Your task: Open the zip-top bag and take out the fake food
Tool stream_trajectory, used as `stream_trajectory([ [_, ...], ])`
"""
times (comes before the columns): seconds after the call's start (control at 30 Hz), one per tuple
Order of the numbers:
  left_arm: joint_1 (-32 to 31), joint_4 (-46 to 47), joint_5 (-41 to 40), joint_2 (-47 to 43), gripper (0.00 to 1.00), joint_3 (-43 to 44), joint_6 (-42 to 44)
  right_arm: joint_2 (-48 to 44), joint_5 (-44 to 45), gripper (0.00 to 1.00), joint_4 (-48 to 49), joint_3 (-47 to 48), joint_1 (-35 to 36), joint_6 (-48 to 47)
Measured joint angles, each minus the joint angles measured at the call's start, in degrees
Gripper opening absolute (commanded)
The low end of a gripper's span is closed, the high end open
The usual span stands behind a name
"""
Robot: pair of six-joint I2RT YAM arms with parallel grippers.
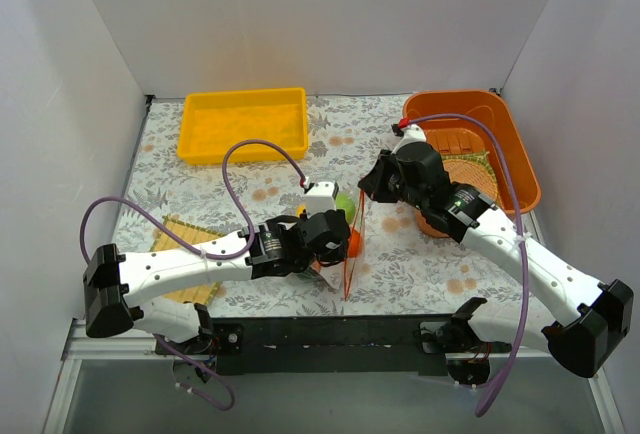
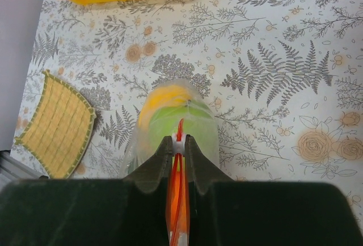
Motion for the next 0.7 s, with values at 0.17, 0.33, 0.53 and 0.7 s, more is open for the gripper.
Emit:
stream_trajectory([
  [0.17, 0.0, 2.08, 1.57, -0.37, 0.36, -0.96, -0.17, -0.02, 0.11, 0.01, -0.35, 0.0, 0.0, 0.0],
  [0.33, 0.0, 2.58, 2.6, -1.66, 0.36, -1.95, -0.55, -0.02, 0.13, 0.01, -0.63, 0.02, 0.0, 0.02],
  [0.53, 0.0, 3.82, 3.76, -1.68, 0.35, -2.36, -0.66, -0.02, 0.33, 0.01, -0.96, 0.02, 0.0, 0.02],
  [0.7, 0.0, 4.39, 3.8, -0.92, 0.35, -2.36, -0.11, -0.02, 0.44, 0.01, -1.18, 0.02, 0.0, 0.04],
])
